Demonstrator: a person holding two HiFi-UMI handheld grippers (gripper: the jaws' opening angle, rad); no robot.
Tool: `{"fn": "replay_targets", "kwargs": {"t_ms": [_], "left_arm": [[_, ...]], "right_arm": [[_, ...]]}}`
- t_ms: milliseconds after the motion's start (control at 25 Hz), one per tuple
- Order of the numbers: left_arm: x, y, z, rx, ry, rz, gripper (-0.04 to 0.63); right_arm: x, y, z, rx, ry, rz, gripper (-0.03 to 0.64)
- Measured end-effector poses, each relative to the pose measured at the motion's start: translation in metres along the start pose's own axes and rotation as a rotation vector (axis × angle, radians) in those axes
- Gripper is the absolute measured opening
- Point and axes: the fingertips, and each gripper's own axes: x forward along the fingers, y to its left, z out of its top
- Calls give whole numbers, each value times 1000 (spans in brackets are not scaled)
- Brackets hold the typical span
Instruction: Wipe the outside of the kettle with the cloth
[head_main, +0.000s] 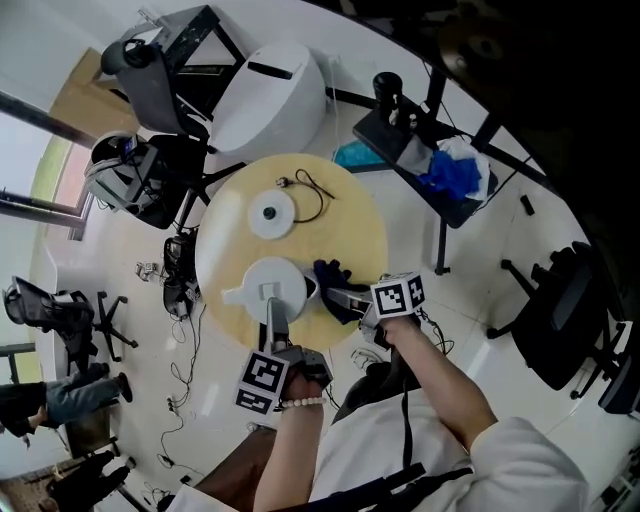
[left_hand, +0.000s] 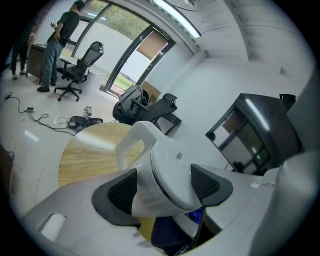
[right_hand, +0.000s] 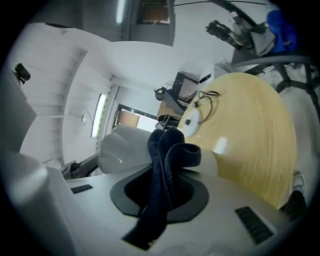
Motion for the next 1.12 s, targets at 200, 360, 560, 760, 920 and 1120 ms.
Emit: {"fn": "replay_targets", "kwargs": {"t_ms": [200, 360, 560, 760, 920, 1120], "left_arm": [[0, -1, -1, -29, 7, 3, 339], [2, 1, -2, -27, 13, -11, 341], [5, 2, -3, -21, 0, -19, 342], [8, 3, -5, -23, -22, -20, 344], [7, 5, -6, -32, -25, -28, 344], [3, -1, -10, 76, 41, -83, 387]], "right_arm": [[13, -77, -23, 103, 3, -213, 64], [18, -104, -34, 123, 30, -286, 65], [11, -50, -23, 46, 27, -226, 64], [-3, 38, -4, -46, -42, -154, 64], [-10, 80, 6, -56, -83, -116, 66], [-19, 65, 8, -35, -71, -144, 66]]}}
